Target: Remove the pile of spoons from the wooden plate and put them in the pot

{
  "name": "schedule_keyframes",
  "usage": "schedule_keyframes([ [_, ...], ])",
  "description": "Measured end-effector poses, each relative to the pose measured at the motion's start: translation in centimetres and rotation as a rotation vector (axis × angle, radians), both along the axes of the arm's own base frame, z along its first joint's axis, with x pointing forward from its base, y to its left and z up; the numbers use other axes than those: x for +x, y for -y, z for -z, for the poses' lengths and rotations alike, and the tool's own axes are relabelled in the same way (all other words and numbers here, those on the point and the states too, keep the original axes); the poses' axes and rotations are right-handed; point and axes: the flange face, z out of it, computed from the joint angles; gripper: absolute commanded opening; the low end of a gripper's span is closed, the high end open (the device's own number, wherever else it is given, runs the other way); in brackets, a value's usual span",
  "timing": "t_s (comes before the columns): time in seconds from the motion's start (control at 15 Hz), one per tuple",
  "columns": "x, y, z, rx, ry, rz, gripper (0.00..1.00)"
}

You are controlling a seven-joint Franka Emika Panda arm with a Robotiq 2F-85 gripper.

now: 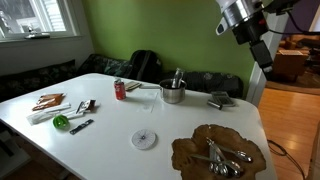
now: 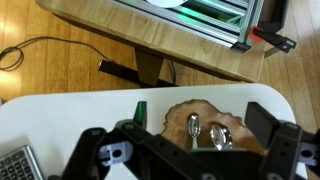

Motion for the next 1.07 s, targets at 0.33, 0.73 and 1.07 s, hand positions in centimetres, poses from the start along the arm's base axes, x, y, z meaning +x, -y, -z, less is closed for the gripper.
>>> schedule_keyframes([
  [0.33,-1.2,0.0,2.0,-0.017,-0.049,0.005,1.0],
  [0.73,0.3,0.6,5.9,-0.085,-0.051,0.153,1.0],
  [1.07,1.7,-2.8,15.1,-0.087,-0.105,0.107,1.0],
])
